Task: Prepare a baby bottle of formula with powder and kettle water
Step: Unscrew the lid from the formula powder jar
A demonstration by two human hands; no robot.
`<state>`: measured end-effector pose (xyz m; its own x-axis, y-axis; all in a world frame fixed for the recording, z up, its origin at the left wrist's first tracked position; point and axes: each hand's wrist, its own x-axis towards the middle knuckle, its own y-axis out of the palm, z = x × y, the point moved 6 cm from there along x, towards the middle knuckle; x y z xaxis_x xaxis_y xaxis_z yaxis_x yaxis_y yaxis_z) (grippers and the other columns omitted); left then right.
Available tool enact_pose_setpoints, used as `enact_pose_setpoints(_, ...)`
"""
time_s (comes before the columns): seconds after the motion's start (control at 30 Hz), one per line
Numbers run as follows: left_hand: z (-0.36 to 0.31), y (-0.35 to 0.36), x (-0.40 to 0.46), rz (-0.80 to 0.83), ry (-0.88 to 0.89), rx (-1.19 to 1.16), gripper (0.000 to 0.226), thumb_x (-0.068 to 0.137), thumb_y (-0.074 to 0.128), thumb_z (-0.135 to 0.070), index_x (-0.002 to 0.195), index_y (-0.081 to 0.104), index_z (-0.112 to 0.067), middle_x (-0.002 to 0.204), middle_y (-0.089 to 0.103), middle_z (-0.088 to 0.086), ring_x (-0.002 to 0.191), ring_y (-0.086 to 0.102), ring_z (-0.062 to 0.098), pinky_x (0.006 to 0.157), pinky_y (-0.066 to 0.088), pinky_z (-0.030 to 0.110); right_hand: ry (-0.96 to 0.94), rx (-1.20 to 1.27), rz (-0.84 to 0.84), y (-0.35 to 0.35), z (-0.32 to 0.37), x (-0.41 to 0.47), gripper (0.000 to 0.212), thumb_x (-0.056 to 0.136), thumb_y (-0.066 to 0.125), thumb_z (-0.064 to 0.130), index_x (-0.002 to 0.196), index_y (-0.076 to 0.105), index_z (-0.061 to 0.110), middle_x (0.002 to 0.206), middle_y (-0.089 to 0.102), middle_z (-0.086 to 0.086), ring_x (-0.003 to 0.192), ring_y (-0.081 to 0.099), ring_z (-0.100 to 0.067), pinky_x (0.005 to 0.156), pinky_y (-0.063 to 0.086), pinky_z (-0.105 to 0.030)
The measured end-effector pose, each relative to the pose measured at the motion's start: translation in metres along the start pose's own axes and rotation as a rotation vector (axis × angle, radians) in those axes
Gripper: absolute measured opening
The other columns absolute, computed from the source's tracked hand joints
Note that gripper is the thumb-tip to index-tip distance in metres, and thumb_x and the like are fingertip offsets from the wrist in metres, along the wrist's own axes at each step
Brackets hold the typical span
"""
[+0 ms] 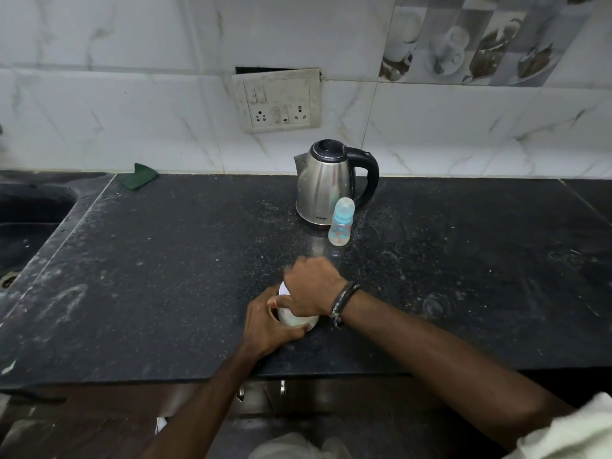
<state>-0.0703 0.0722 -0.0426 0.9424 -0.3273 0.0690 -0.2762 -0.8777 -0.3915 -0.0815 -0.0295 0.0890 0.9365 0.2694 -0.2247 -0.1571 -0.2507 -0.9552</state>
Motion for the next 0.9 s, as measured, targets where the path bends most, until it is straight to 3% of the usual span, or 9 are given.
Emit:
enact_pose_setpoints(0.1,-0.002,0.001,0.000,0.001,0.004,0.003,0.064,0.048,0.099,-0.027,0.105,0.070,-0.020,0.100,0.076,-0.004,0.091,0.073,0.014,0.077,0.061,0.039,0.031,0.007,0.026,0.004,0.008,0.001,0.061,0.097,0.037,0.061,0.106,0.069,0.010,0.111,0.069,-0.010,0.099,0.067,-0.031,0.075,0.048,-0.037)
enact_pose_setpoints(0.2,-0.004,-0.001,0.000,-0.006,0.003,-0.002,0.070,0.046,0.101,-0.025,0.108,0.068,-0.021,0.100,0.076,-0.004,0.090,0.073,0.011,0.075,0.060,0.033,-0.040,0.039,0.056,0.001,0.010,0.003,0.043,0.094,0.054,0.043,0.120,0.062,0.010,0.120,0.064,-0.014,0.108,0.062,-0.032,0.080,0.049,-0.039)
enact_pose_setpoints(0.3,-0.005,0.000,-0.001,-0.024,0.020,-0.015,0.070,0.048,0.101,-0.017,0.109,0.067,-0.026,0.104,0.076,-0.007,0.095,0.073,0.008,0.080,0.059,0.028,-0.194,0.068,0.186,0.001,0.010,-0.001,0.058,0.084,0.071,0.024,0.137,0.049,0.019,0.128,0.048,-0.017,0.114,0.054,-0.036,0.084,0.047,-0.044)
enact_pose_setpoints(0.4,-0.007,-0.001,-0.002,-0.026,0.022,-0.016,0.069,0.049,0.100,-0.013,0.107,0.065,-0.027,0.102,0.074,-0.009,0.093,0.072,0.004,0.079,0.059,0.026,-0.226,0.140,0.172,-0.002,0.009,-0.003,0.066,0.082,0.073,0.036,0.140,0.044,0.024,0.128,0.042,-0.016,0.112,0.053,-0.034,0.084,0.045,-0.044)
enact_pose_setpoints(0.57,-0.005,0.003,0.000,-0.007,0.035,-0.013,0.062,0.048,0.101,-0.025,0.101,0.071,-0.016,0.099,0.074,-0.008,0.090,0.072,0.011,0.075,0.059,0.029,0.134,0.013,0.031,0.004,0.005,0.001,0.063,0.093,0.046,0.063,0.127,0.056,0.011,0.120,0.060,-0.017,0.103,0.064,-0.034,0.078,0.056,-0.043)
enact_pose_setpoints(0.63,-0.006,0.003,-0.001,-0.010,0.035,-0.011,0.063,0.048,0.100,-0.026,0.102,0.070,-0.019,0.096,0.074,-0.007,0.087,0.073,0.012,0.072,0.058,0.029,0.122,0.008,0.002,0.007,0.011,0.002,0.057,0.096,0.044,0.060,0.115,0.064,0.010,0.110,0.068,-0.010,0.098,0.067,-0.029,0.072,0.053,-0.035)
enact_pose_setpoints(0.73,-0.004,0.001,0.000,-0.017,0.025,-0.015,0.072,0.046,0.101,-0.025,0.109,0.067,-0.024,0.101,0.075,-0.008,0.090,0.072,0.008,0.077,0.060,0.033,0.010,0.044,-0.003,0.000,0.012,0.000,0.042,0.096,0.051,0.044,0.119,0.062,0.011,0.116,0.067,-0.011,0.105,0.065,-0.029,0.069,0.042,-0.035)
enact_pose_setpoints(0.83,0.003,0.002,0.002,-0.003,0.016,-0.029,0.076,0.048,0.101,-0.021,0.115,0.065,-0.023,0.107,0.075,-0.005,0.097,0.073,0.013,0.082,0.060,0.045,-0.113,0.100,0.073,-0.005,0.009,-0.005,0.051,0.087,0.065,0.031,0.133,0.049,0.014,0.126,0.054,-0.019,0.110,0.058,-0.036,0.075,0.043,-0.039)
enact_pose_setpoints(0.9,0.004,0.001,0.001,-0.008,0.017,-0.045,0.079,0.049,0.101,-0.018,0.119,0.065,-0.022,0.112,0.075,-0.005,0.102,0.072,0.014,0.086,0.059,0.047,-0.171,0.170,0.080,-0.009,0.004,-0.011,0.058,0.082,0.071,0.021,0.133,0.044,0.018,0.125,0.047,-0.016,0.105,0.056,-0.036,0.070,0.039,-0.037)
